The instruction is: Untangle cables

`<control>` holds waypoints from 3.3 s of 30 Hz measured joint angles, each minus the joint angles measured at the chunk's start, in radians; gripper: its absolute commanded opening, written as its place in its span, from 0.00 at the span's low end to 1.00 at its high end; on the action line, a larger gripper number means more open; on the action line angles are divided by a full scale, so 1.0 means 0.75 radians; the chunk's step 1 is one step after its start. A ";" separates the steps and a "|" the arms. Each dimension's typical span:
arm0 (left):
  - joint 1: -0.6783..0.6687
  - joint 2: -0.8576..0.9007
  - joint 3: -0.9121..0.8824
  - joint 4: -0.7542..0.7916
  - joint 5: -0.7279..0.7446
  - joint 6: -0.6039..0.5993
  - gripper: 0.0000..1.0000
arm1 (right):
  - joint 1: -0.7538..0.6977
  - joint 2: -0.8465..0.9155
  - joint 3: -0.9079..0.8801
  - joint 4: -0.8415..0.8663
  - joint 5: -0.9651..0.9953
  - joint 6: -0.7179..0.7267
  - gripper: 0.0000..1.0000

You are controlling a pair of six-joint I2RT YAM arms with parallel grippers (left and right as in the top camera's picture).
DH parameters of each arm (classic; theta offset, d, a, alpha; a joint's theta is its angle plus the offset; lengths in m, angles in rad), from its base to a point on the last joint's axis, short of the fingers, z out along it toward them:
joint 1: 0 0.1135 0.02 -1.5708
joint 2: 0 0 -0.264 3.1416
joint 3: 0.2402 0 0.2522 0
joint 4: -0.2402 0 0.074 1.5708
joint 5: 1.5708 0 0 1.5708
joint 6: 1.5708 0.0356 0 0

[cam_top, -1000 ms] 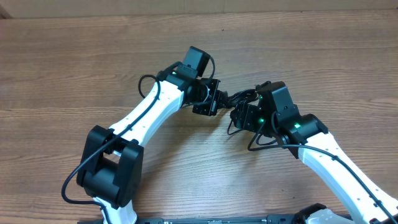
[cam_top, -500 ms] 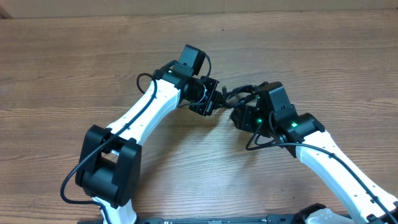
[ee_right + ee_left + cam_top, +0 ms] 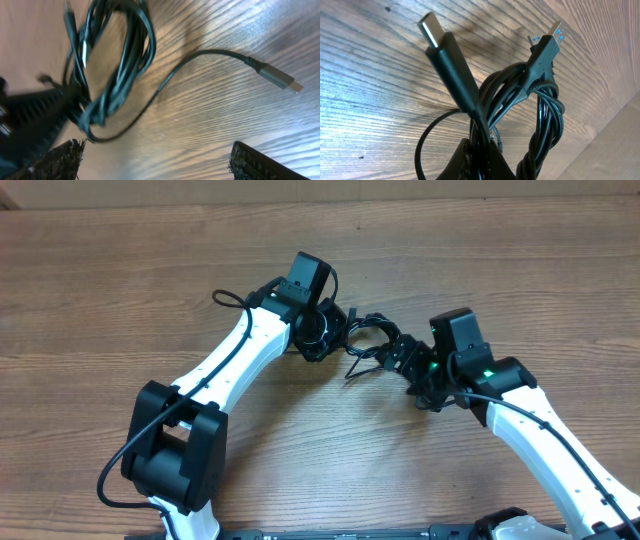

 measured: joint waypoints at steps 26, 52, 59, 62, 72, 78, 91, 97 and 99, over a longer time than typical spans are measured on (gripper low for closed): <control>0.004 0.000 -0.001 0.099 0.336 0.161 0.24 | -0.009 0.001 0.011 0.099 0.092 0.382 0.04; 0.225 0.000 -0.001 0.075 0.733 1.411 0.66 | -0.014 0.011 0.011 0.115 -0.424 -0.765 0.04; 0.186 0.000 0.000 0.021 0.736 1.600 0.71 | -0.014 0.015 0.011 0.083 -0.509 -0.914 0.04; 0.191 0.000 0.001 -0.022 0.735 1.681 0.70 | -0.014 0.016 0.011 0.066 -0.520 -0.959 0.04; 0.302 0.000 0.001 -0.064 0.709 1.780 0.88 | -0.014 0.017 0.011 0.033 -0.502 -1.029 0.04; 0.409 0.000 0.001 -0.078 0.860 1.834 0.91 | -0.032 0.018 0.011 -0.007 -0.491 -1.062 0.04; 0.336 0.000 0.001 -0.413 0.986 2.184 0.86 | -0.034 0.018 0.011 0.012 -0.585 -1.171 0.04; 0.332 0.000 0.001 -0.463 0.985 2.296 0.79 | -0.034 0.018 0.011 0.013 -0.673 -1.195 0.04; 0.328 0.000 0.001 -0.464 0.985 2.314 0.72 | -0.034 0.018 0.011 0.023 -0.708 -1.202 0.04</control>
